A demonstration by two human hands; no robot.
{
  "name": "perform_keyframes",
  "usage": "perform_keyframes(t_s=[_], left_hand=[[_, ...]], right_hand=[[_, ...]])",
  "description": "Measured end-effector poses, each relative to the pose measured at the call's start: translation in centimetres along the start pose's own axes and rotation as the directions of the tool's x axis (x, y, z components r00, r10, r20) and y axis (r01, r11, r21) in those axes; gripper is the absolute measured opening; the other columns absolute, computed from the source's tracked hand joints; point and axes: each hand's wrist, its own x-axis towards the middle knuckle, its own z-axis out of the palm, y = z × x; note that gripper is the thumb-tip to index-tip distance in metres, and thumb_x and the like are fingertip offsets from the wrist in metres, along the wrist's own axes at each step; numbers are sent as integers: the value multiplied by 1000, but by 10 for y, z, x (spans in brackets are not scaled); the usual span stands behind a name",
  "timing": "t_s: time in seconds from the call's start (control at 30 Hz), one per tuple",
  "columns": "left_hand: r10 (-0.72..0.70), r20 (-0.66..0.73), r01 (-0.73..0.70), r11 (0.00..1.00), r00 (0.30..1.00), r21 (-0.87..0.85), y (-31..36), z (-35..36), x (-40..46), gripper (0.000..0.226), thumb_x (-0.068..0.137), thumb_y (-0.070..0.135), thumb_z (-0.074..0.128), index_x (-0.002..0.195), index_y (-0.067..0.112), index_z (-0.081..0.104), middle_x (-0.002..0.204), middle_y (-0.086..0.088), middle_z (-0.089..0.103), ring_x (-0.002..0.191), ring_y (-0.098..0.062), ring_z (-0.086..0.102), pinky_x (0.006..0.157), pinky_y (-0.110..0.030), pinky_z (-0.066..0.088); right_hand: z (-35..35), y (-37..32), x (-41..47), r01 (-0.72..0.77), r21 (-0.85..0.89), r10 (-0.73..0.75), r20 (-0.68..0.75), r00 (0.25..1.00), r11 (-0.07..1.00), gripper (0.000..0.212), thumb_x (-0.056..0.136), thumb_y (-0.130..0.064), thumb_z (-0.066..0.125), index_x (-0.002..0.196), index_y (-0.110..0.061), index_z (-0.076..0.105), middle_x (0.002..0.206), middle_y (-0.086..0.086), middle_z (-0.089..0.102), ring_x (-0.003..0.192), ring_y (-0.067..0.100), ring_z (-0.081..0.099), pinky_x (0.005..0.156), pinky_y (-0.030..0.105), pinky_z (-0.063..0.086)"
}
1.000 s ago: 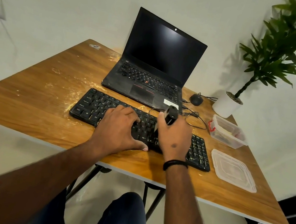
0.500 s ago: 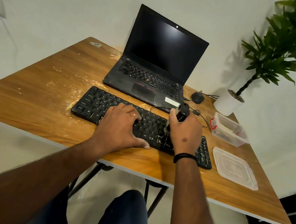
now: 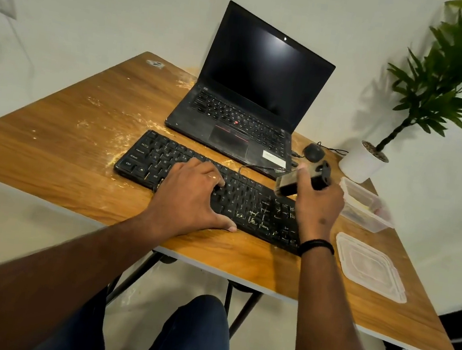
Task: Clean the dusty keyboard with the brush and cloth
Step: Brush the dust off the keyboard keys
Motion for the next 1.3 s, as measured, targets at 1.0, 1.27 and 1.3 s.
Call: perform_keyframes(t_s=[1.0, 1.27, 1.3], left_hand=[[-8, 11, 8, 1000, 1000, 1, 2, -1, -1, 101, 54, 93, 62, 129, 25, 63, 129, 10, 58, 122, -14, 47, 107, -37, 36], [-3, 3, 3, 1000, 1000, -6, 1, -1, -1, 100, 55, 92, 62, 129, 24, 63, 129, 10, 58, 122, -14, 47, 107, -38, 36], [-3, 7, 3, 1000, 1000, -5, 1, -1, -1, 101, 55, 92, 62, 130, 24, 62, 129, 10, 58, 123, -14, 47, 107, -38, 36]], right_hand=[[-15, 7, -9, 82, 16, -78, 527, 846, 997, 25, 91, -33, 71, 84, -9, 68, 71, -4, 67, 57, 8, 60, 49, 19, 44], [-19, 4, -16, 161, -21, -128, 507, 852, 987, 23, 91, -38, 70, 89, -15, 71, 80, -7, 70, 73, 4, 65, 53, 11, 44], [-19, 5, -15, 176, -58, -133, 444, 886, 983, 23, 92, -39, 69, 90, -16, 71, 81, -8, 69, 75, 3, 64, 54, 10, 43]])
